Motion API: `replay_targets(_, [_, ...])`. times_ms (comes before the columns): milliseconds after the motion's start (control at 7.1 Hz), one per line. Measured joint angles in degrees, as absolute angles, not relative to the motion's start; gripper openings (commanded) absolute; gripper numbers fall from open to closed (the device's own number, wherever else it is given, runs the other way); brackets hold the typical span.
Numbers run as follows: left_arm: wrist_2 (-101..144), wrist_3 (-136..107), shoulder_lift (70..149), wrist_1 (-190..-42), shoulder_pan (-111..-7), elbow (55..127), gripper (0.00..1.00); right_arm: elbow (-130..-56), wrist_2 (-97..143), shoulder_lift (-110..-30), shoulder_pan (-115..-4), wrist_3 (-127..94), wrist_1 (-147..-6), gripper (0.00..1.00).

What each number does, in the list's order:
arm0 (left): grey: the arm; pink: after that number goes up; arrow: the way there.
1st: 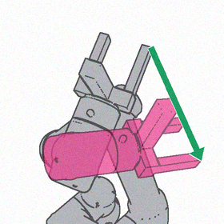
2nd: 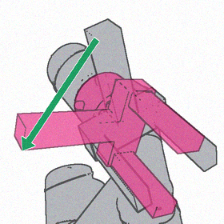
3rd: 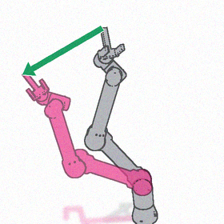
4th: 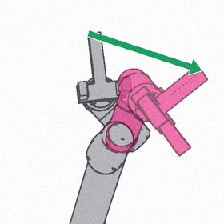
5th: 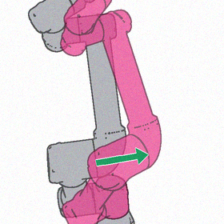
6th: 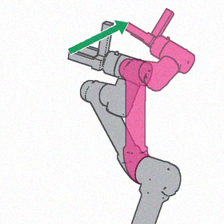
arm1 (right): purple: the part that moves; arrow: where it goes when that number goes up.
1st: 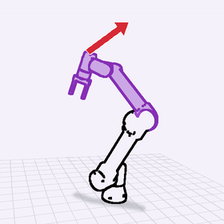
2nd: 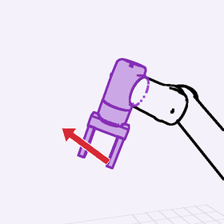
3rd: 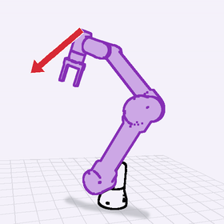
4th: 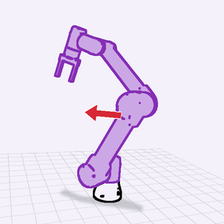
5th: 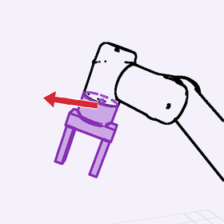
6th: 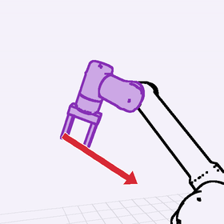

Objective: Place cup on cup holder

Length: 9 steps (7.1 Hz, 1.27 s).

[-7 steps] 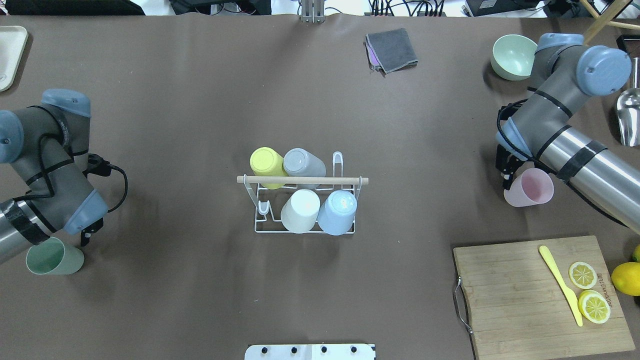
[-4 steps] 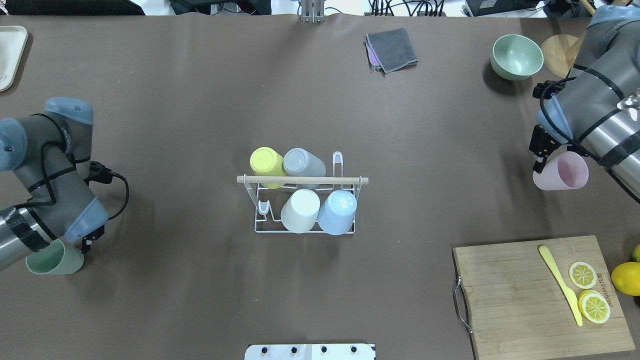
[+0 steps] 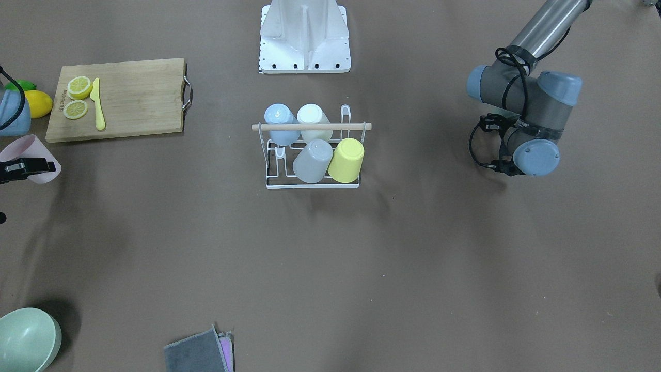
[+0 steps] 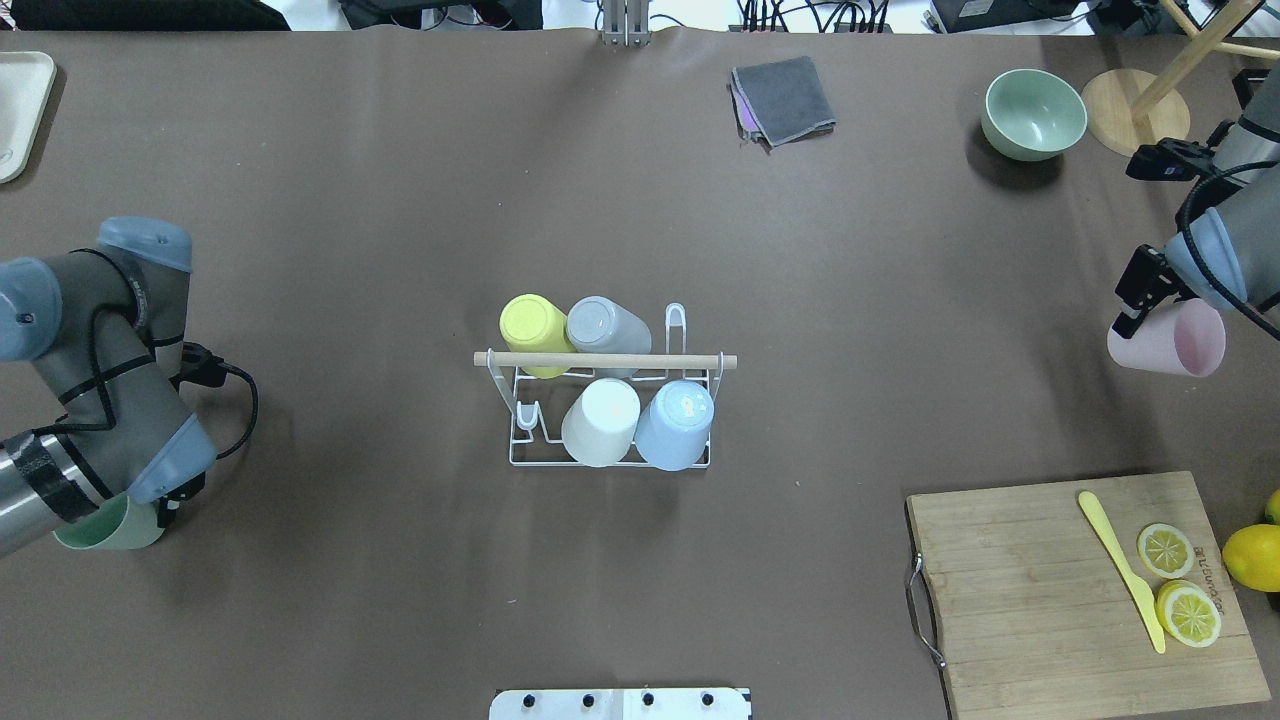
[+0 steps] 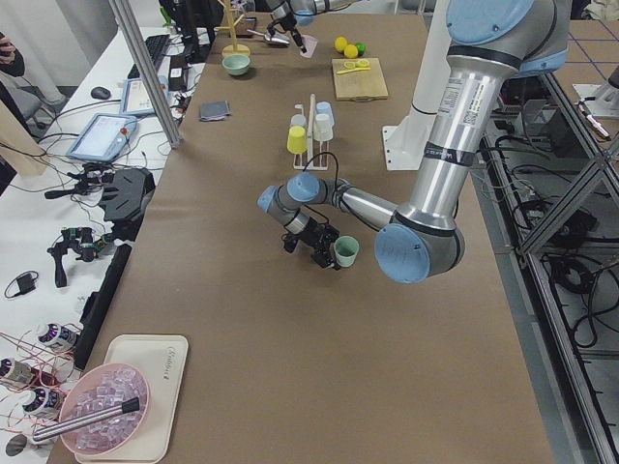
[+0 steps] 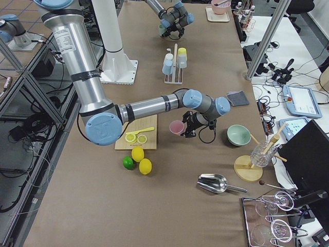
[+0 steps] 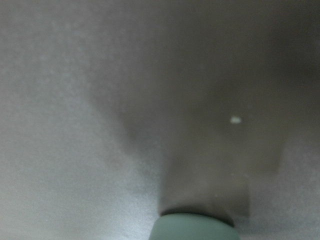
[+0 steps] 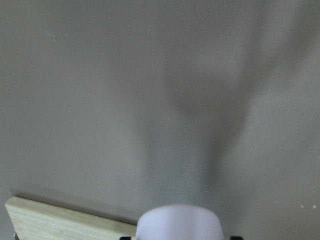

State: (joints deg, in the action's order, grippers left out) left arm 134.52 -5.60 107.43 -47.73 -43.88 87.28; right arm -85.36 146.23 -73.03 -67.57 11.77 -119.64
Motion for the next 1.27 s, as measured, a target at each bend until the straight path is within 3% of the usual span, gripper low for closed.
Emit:
replay_targets(282, [134.56,-5.41,107.66,-47.52,-43.79,87.21,0.52,-85.57,149.6,-76.46,-67.66,11.66,-109.59,0.28])
replay_targets(564, [134.79,-5.43,108.09,-47.29,-43.75,87.21,0.48,-85.66,153.98,-79.59,-68.47,11.61,-99.02,0.28])
replay_targets(845, [135.56,-5.56,108.31,-47.08,-44.43,87.43,0.27,-85.69,158.07,-81.3,-69.56,11.64,-90.82,0.28])
replay_targets(1268, [135.8,-6.24,110.16,-47.34,-48.59,87.37,0.18,-85.03,163.32,-82.73,-72.79,11.99,-82.27,0.28])
